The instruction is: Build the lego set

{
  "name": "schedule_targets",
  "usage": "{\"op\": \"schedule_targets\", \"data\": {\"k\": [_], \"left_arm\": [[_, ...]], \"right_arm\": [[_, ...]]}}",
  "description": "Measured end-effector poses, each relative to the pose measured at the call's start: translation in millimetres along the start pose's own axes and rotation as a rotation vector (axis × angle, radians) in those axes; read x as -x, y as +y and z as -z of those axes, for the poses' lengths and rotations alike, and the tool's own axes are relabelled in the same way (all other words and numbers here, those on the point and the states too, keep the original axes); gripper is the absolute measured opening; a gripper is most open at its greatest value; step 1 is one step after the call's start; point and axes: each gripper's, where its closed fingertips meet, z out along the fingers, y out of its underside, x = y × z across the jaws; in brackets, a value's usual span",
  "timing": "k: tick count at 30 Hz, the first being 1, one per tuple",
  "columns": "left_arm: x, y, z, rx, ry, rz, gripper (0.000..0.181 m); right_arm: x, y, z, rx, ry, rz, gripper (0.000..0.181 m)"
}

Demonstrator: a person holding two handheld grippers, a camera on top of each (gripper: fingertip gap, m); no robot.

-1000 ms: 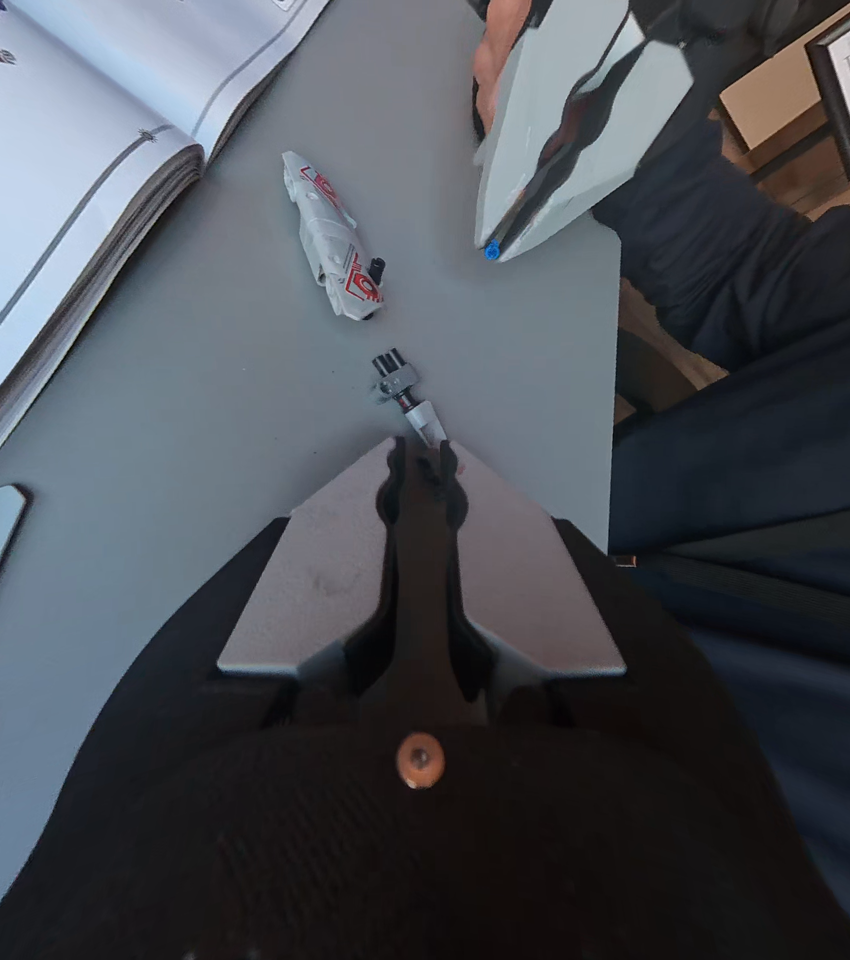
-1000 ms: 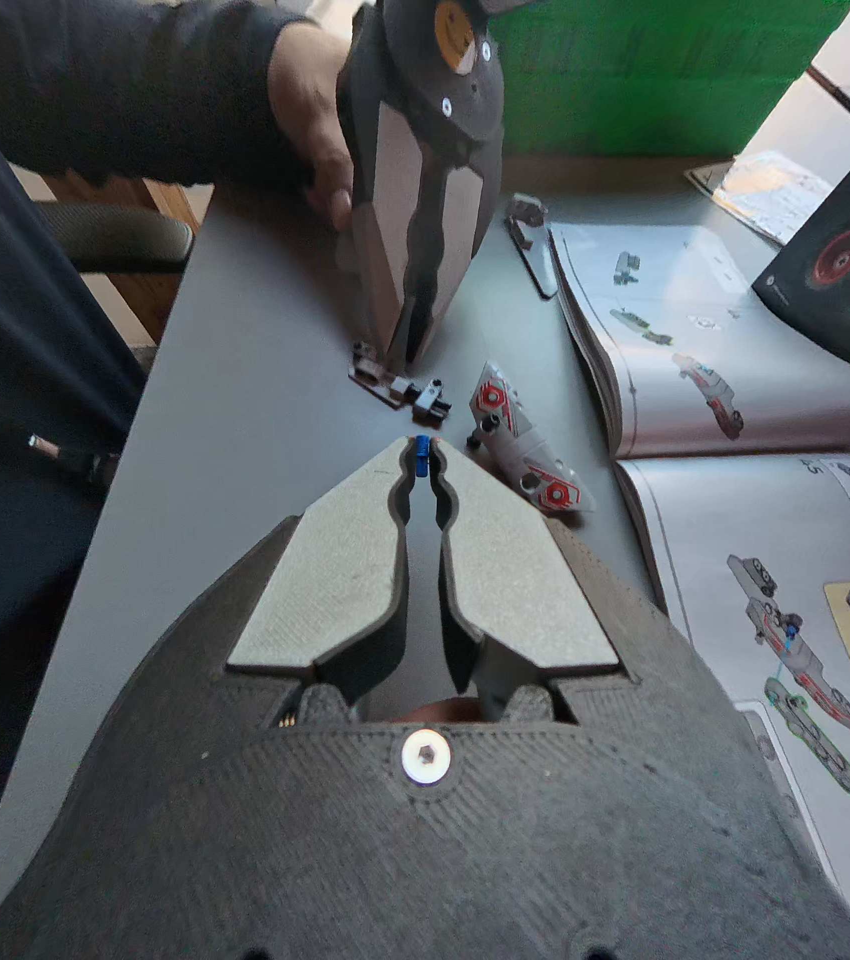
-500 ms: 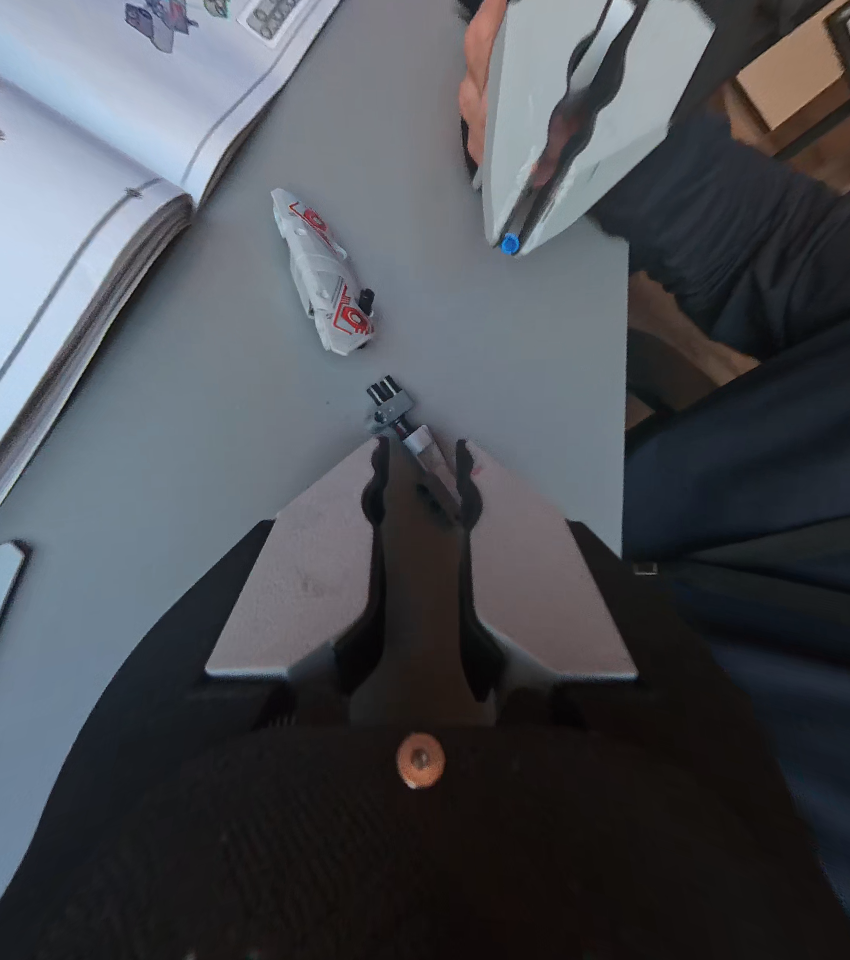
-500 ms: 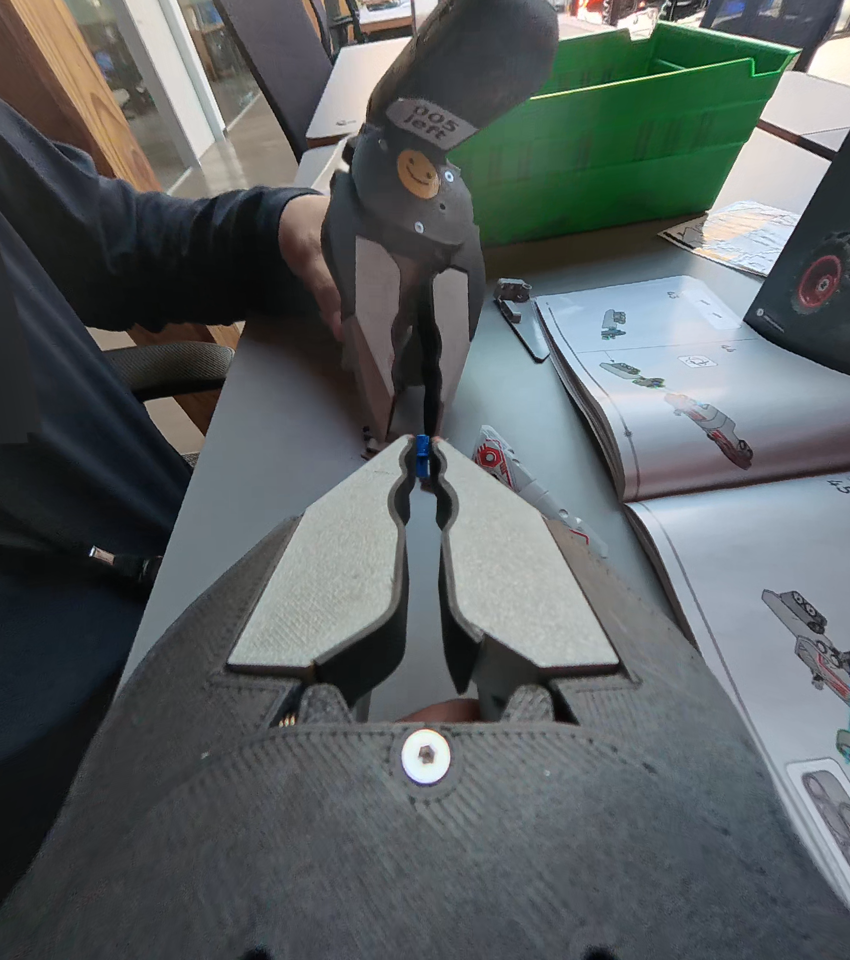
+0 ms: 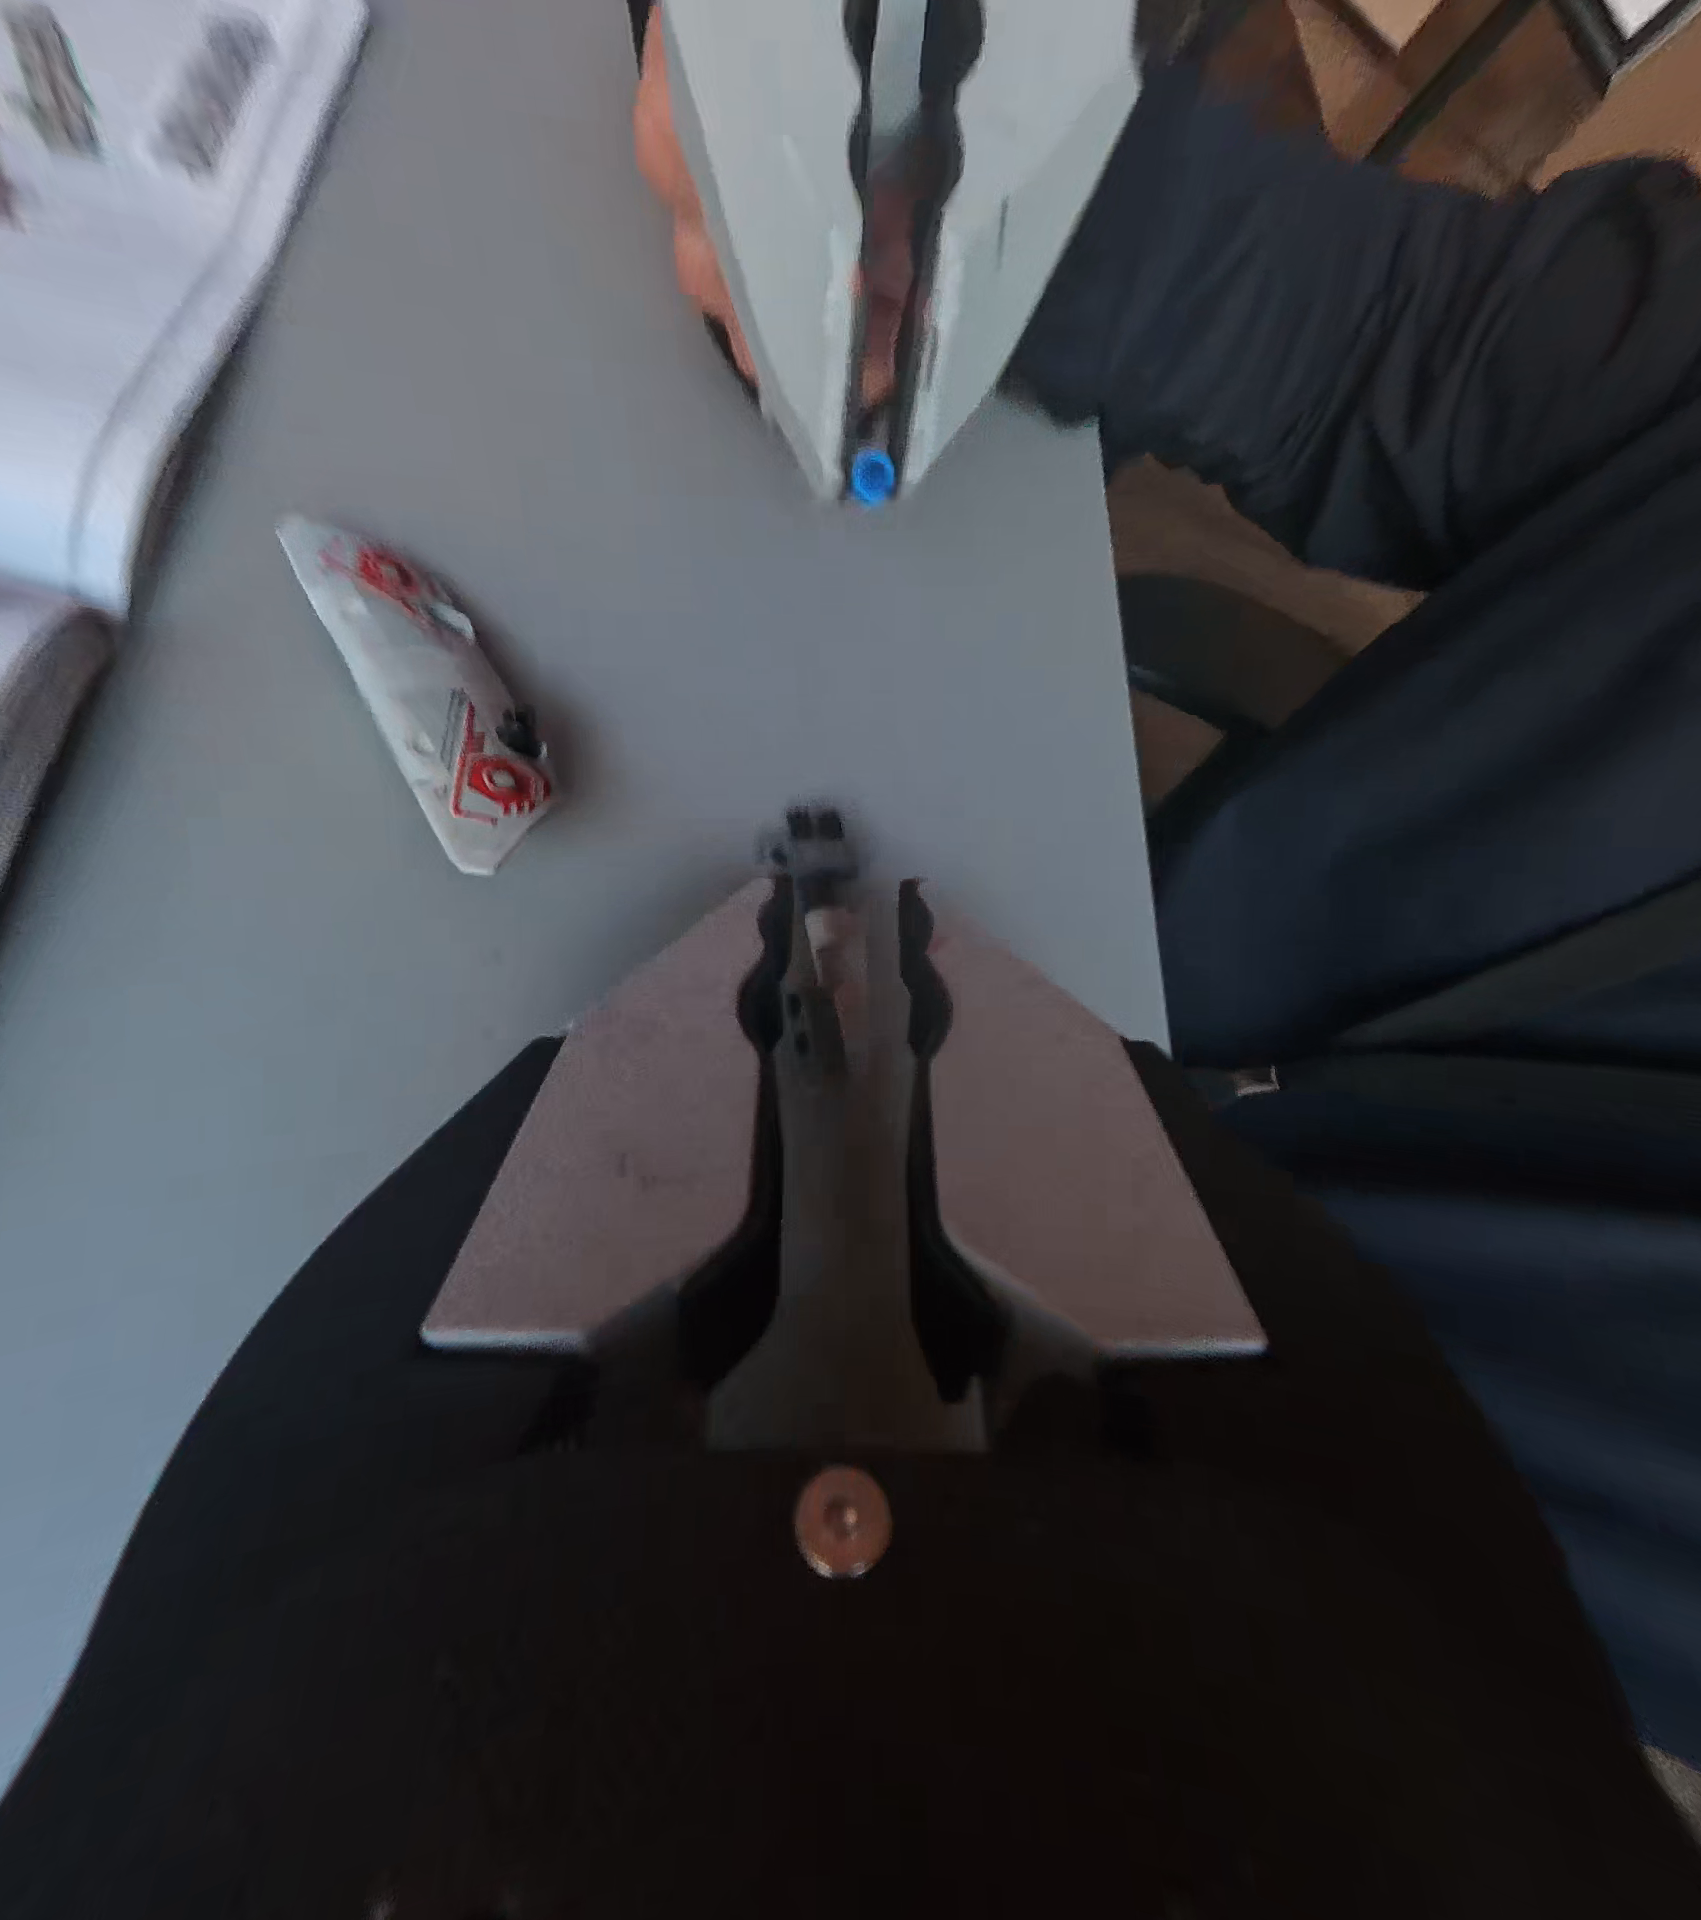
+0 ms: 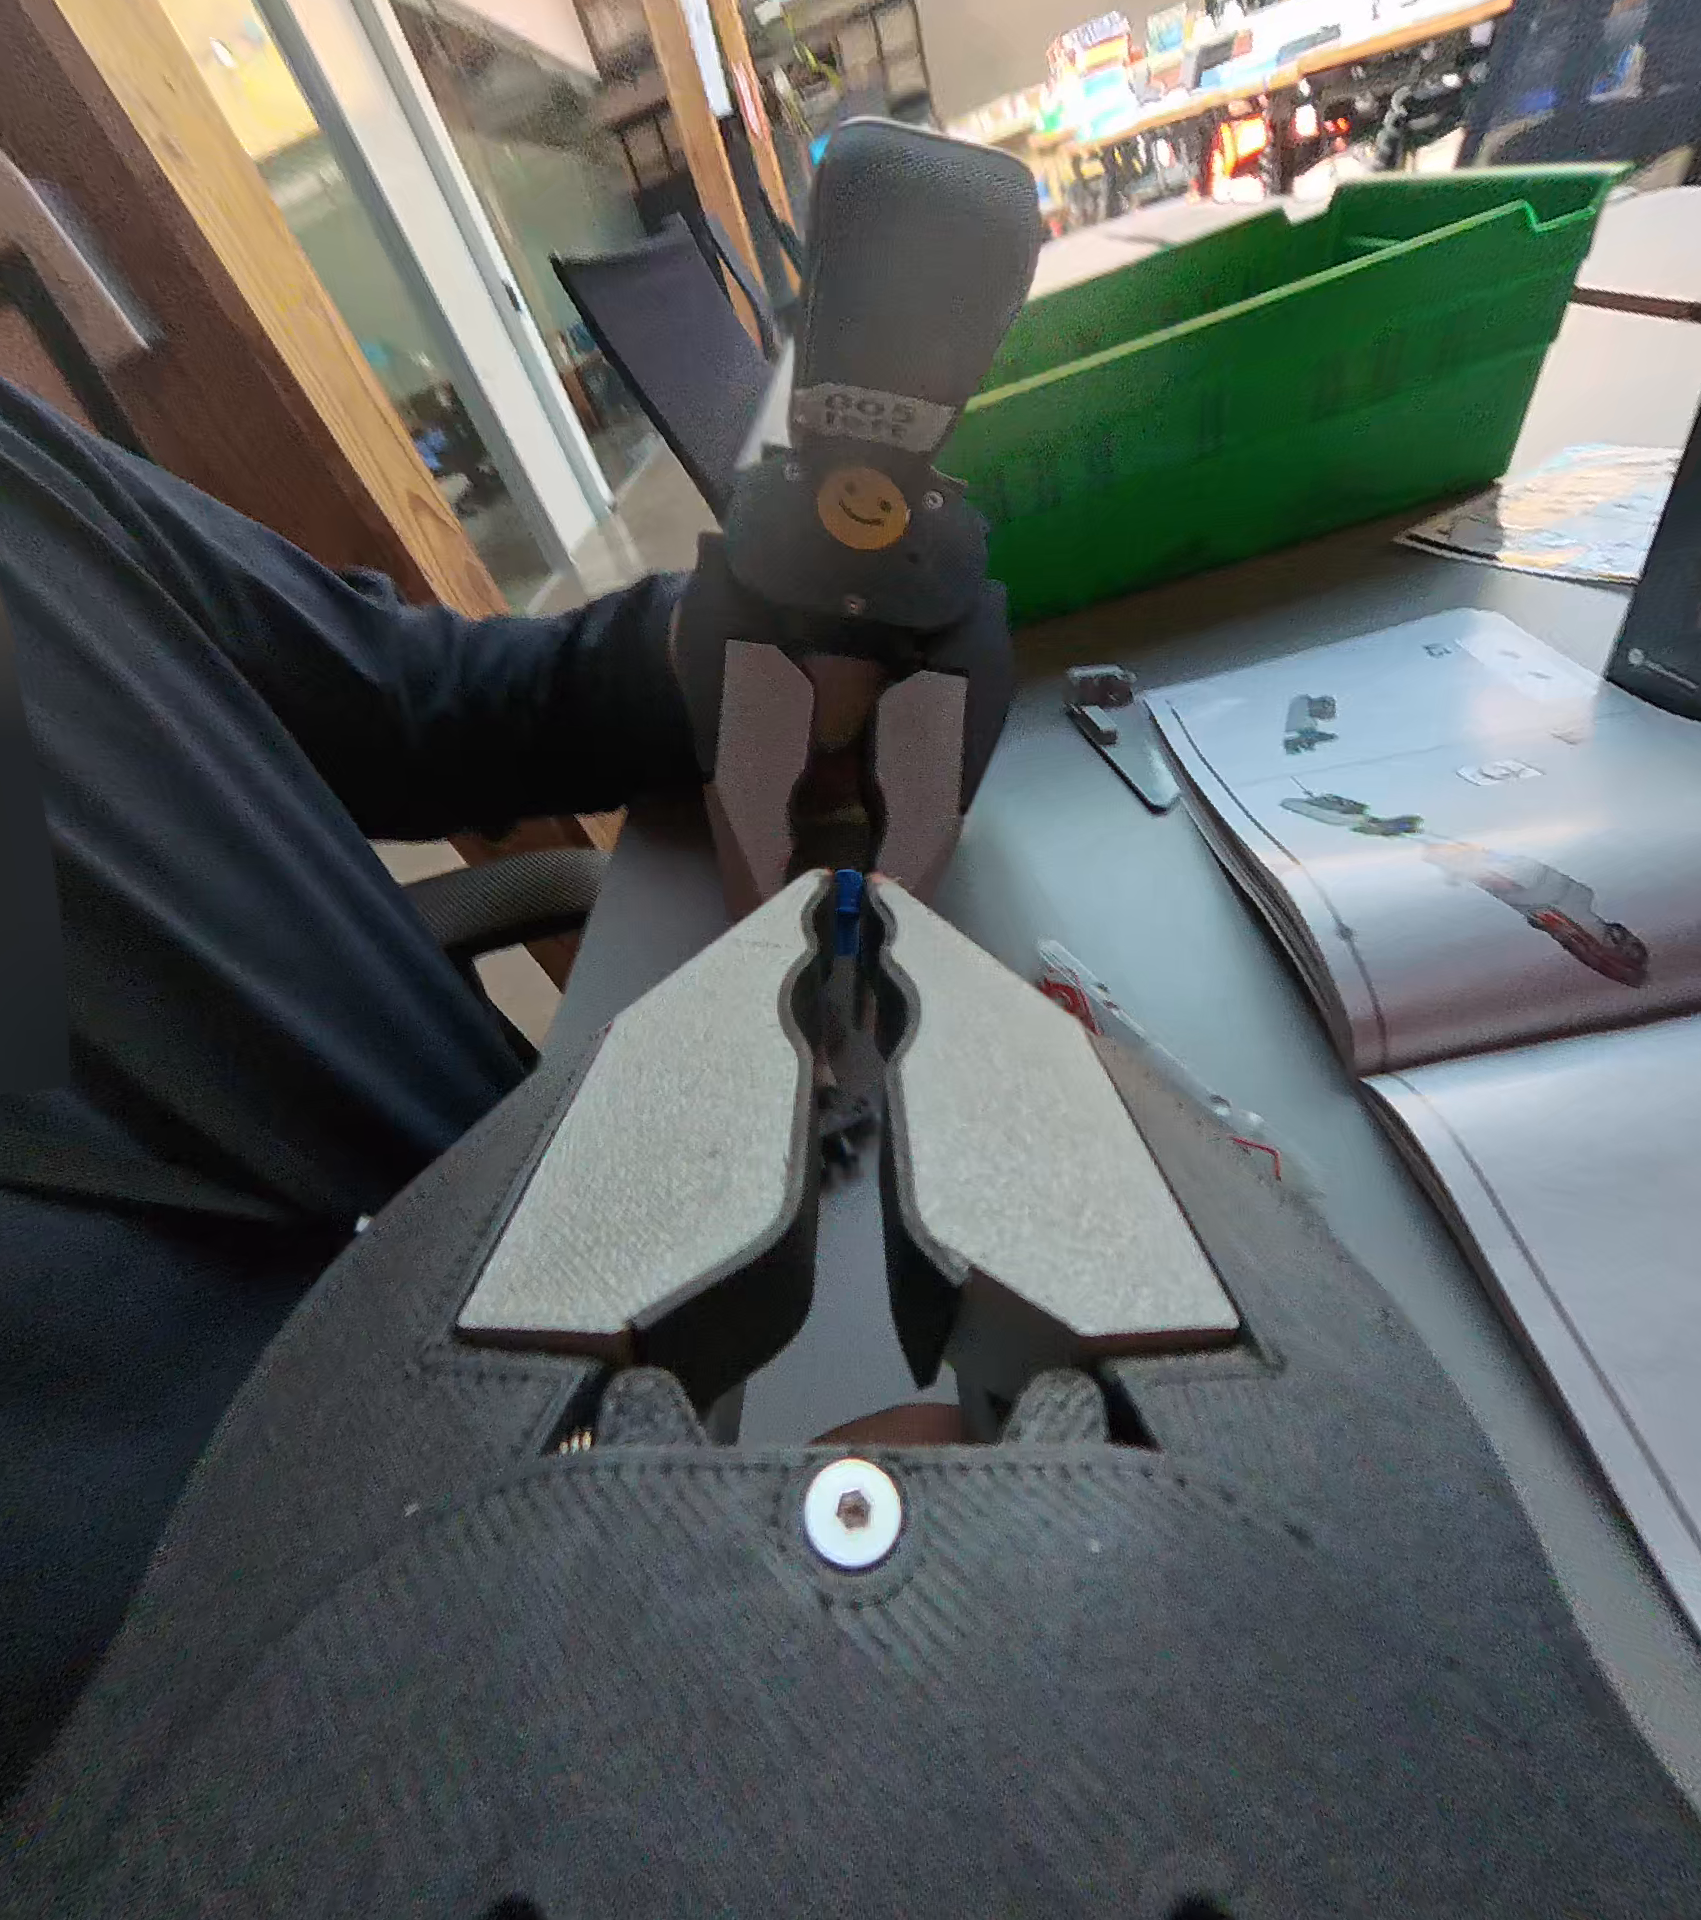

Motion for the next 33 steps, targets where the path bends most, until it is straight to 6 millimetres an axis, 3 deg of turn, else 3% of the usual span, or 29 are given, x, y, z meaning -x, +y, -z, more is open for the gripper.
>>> {"op": "schedule_targets", "data": {"k": [6,11,22,33], "left_arm": [[-19,-63,16,-0.313,0.009,-0.049,0.012],[-40,-86,23,-0.467,0.143,-0.007,0.01],[-33,-89,29,-0.566,0.212,0.116,0.001],[-31,-91,31,-0.624,0.132,0.062,0.001]], "right_arm": [[25,-39,6,-0.264,-0.261,-0.193,0.001],[27,-47,1,-0.33,-0.302,-0.248,0.002],[22,-46,-3,-0.331,-0.162,-0.093,0.0],[22,-47,-3,-0.345,-0.072,0.039,0.001]]}}
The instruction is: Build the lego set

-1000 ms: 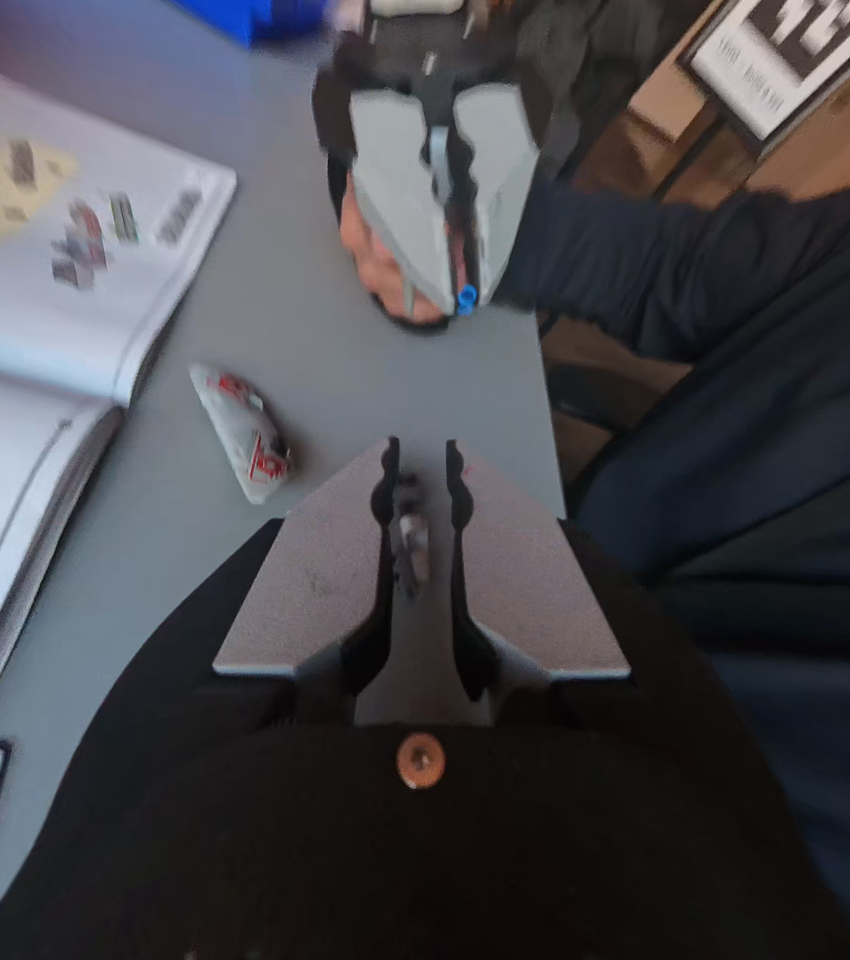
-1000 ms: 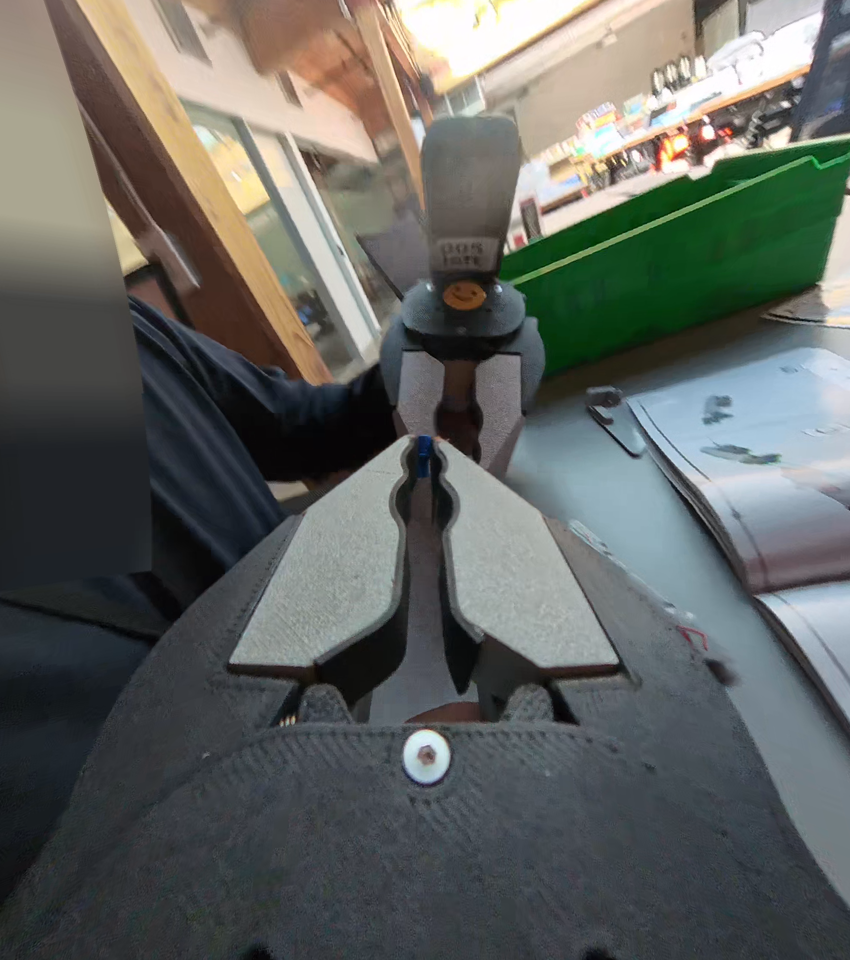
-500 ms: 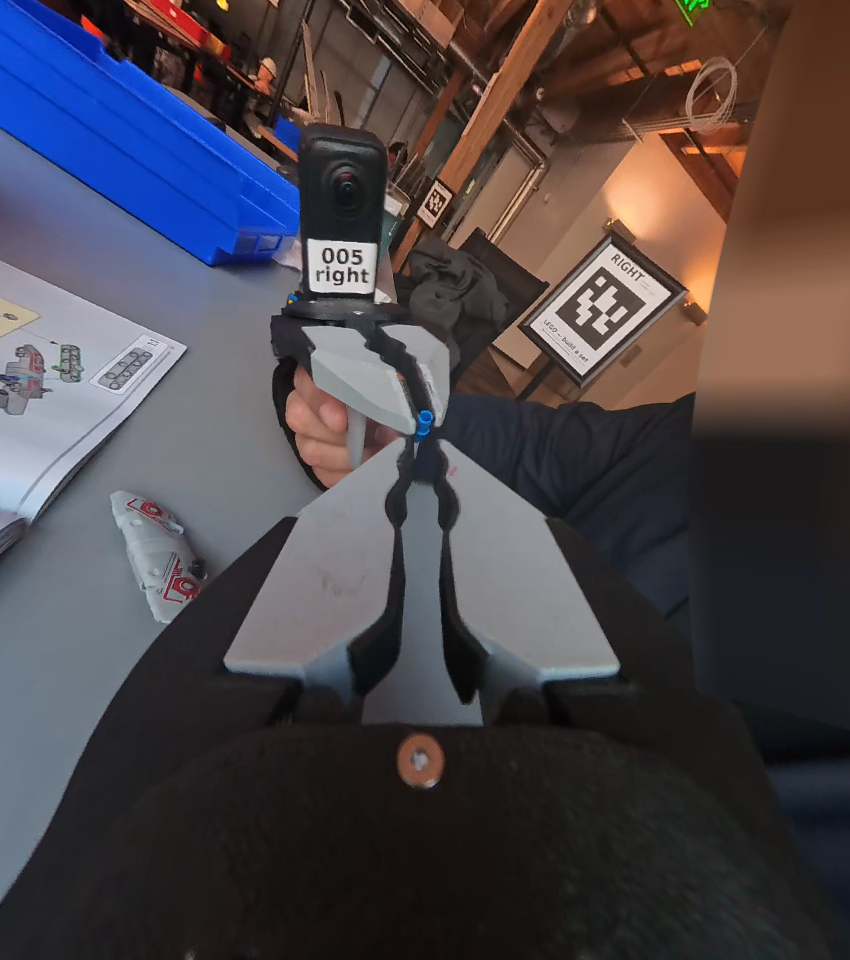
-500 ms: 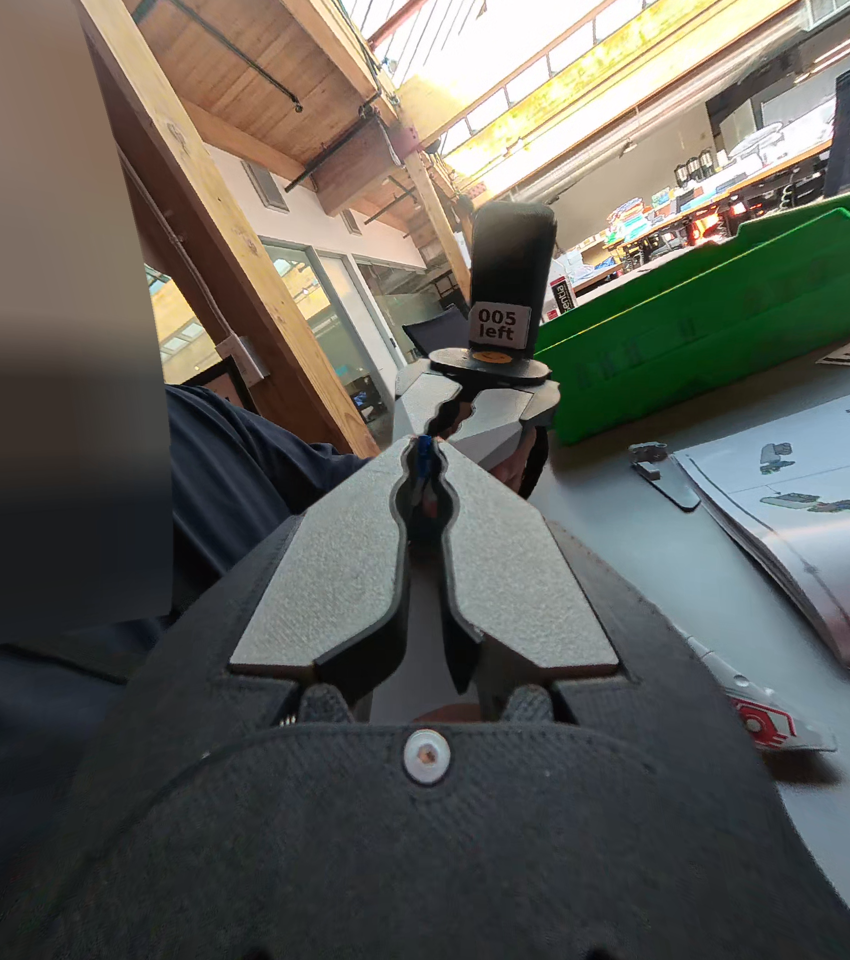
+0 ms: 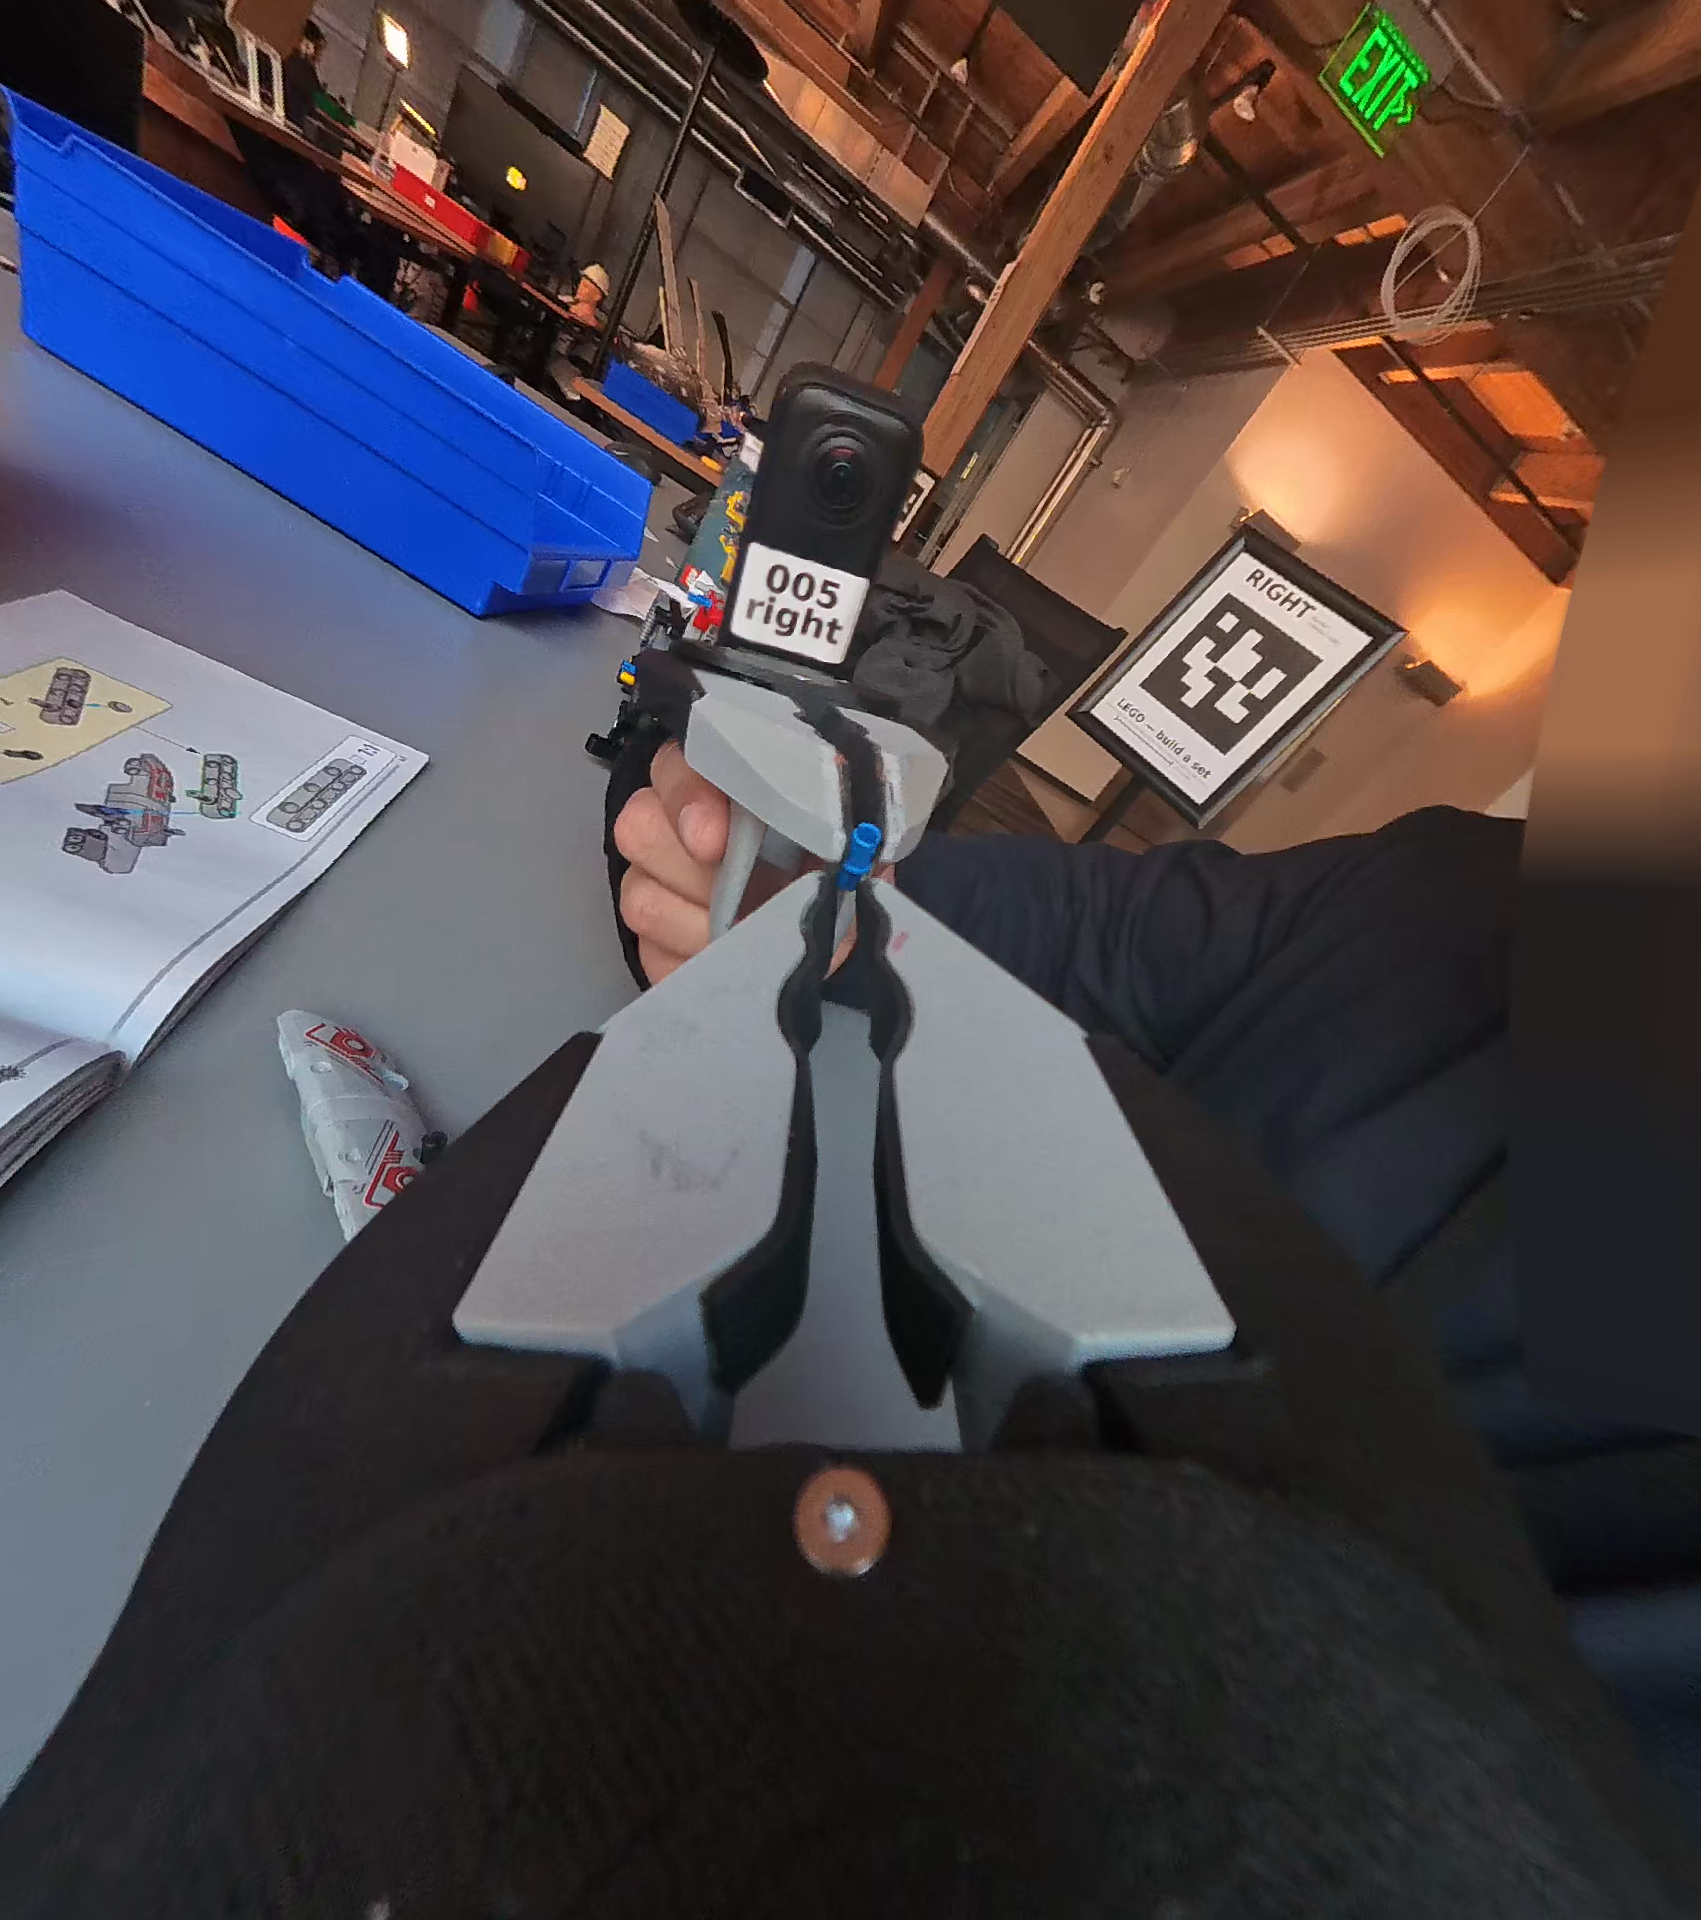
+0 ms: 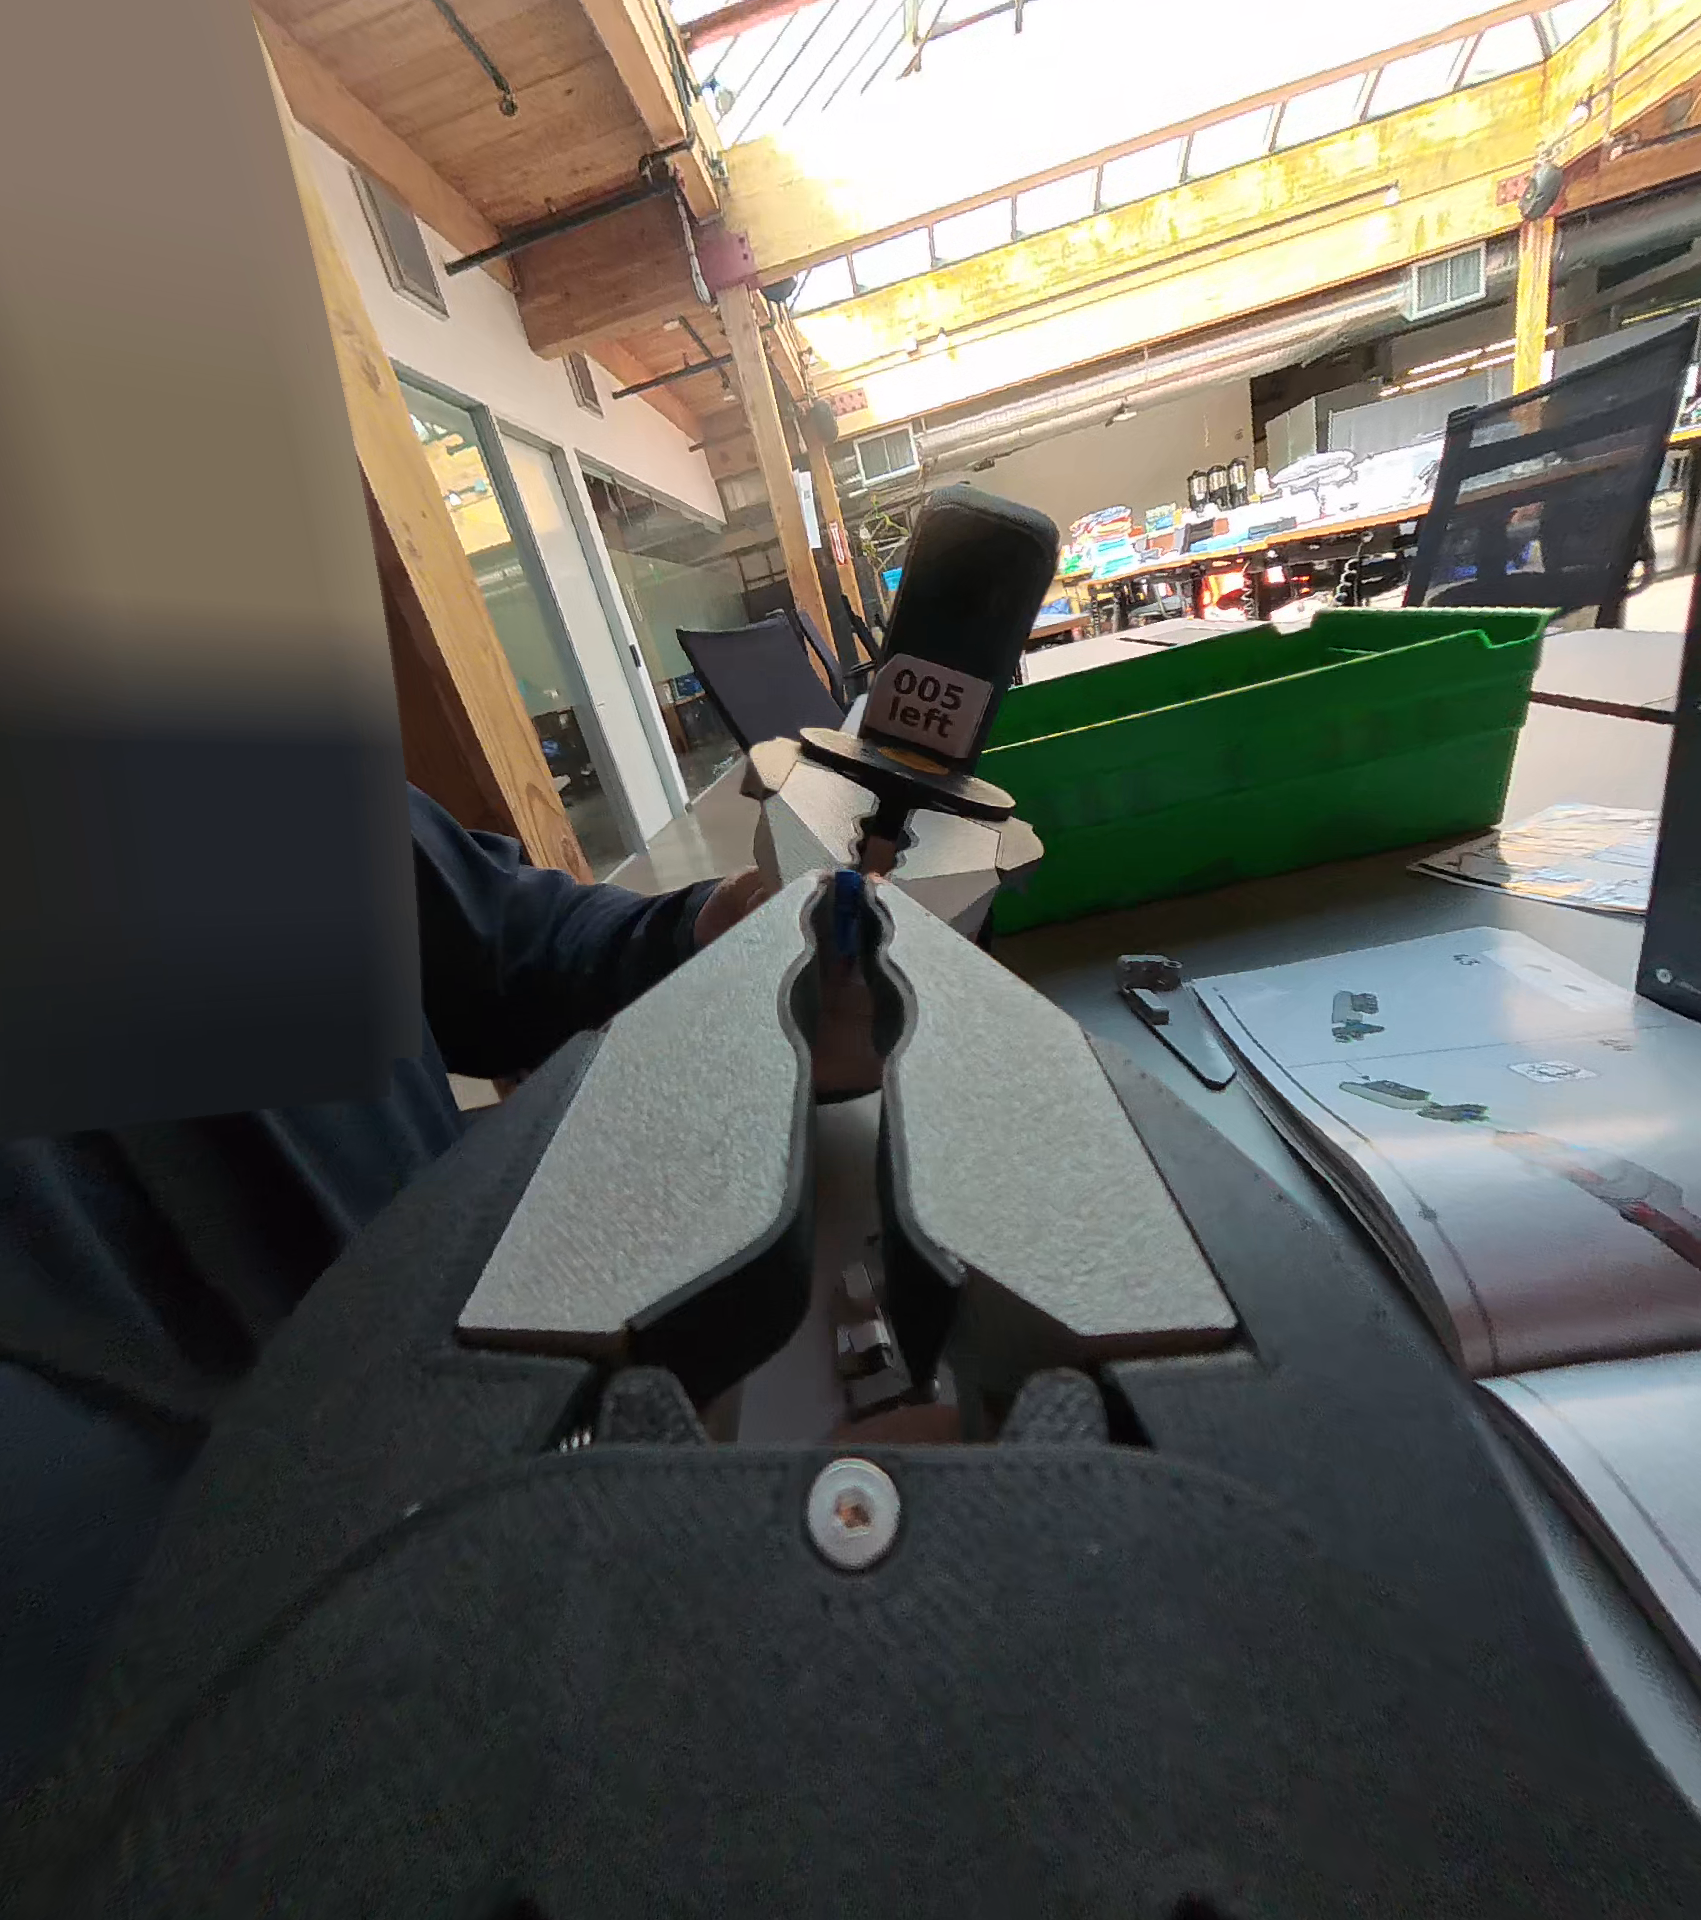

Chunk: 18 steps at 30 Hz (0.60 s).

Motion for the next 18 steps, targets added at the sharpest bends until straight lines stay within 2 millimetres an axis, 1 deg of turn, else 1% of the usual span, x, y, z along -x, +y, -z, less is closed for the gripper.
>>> {"op": "schedule_targets", "data": {"k": [4,12,18], "left_arm": [[2,6,3,0.024,-0.031,-0.03,0.001],[13,18,11,0.118,-0.156,-0.113,0.0],[23,20,14,0.138,-0.202,-0.096,0.0]], "right_arm": [[0,5,-1,0.034,0.018,0.047,0.001],[-7,19,1,0.12,0.056,0.091,0.001],[-14,26,3,0.175,0.084,0.098,0.001]]}}
